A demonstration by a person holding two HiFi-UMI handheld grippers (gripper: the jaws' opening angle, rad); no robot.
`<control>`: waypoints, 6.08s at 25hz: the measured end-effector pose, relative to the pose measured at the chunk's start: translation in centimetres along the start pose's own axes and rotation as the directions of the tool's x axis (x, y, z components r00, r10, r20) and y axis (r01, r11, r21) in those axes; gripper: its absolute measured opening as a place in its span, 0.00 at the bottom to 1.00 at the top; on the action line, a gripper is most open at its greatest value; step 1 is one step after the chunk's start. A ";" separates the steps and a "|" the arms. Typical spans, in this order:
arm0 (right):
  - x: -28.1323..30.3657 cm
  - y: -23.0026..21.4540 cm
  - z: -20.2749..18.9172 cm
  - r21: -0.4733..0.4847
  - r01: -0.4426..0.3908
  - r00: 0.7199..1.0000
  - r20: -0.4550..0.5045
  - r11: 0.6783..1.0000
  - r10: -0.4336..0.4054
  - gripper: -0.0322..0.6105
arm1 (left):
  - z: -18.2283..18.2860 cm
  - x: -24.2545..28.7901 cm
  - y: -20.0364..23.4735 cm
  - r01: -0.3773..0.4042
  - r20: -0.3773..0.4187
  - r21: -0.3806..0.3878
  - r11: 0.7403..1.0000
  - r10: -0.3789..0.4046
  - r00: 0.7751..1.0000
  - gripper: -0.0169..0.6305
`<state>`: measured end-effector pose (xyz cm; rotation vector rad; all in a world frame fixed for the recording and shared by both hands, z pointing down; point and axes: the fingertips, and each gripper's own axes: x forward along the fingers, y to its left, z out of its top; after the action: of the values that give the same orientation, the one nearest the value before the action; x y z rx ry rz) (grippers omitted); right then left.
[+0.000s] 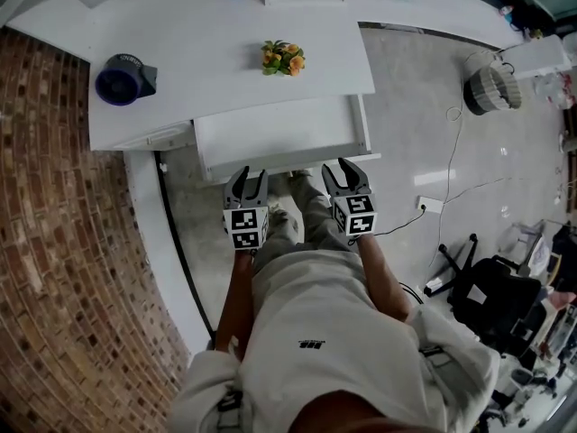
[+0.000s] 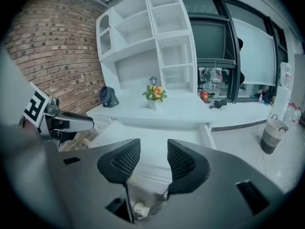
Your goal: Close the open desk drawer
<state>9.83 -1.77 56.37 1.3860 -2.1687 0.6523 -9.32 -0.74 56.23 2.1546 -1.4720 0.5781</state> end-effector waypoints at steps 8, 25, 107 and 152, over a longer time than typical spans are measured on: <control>0.3 -0.3 -4.5 0.015 0.010 0.998 -0.056 1.000 -0.009 0.32 | -3.5 0.7 -0.5 0.009 -0.048 -0.017 1.000 -0.010 0.999 0.30; 2.8 -1.6 -9.4 0.043 0.040 0.992 -0.122 0.998 -0.035 0.32 | -9.9 1.8 -0.2 -0.004 -0.148 -0.074 0.997 -0.007 0.989 0.33; 10.8 -6.1 -8.5 0.058 0.035 0.980 -0.196 0.998 -0.022 0.39 | -10.0 8.9 4.7 -0.137 -0.214 -0.177 0.975 0.098 0.972 0.35; 15.0 -7.6 -5.5 0.038 0.022 0.981 -0.195 0.999 -0.014 0.39 | -6.9 12.6 7.1 -0.152 -0.192 -0.188 0.970 0.115 0.975 0.34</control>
<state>12.05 -11.53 71.01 1.3019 -1.9978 0.7936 -12.30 -8.34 70.05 1.8094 -1.5142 0.6240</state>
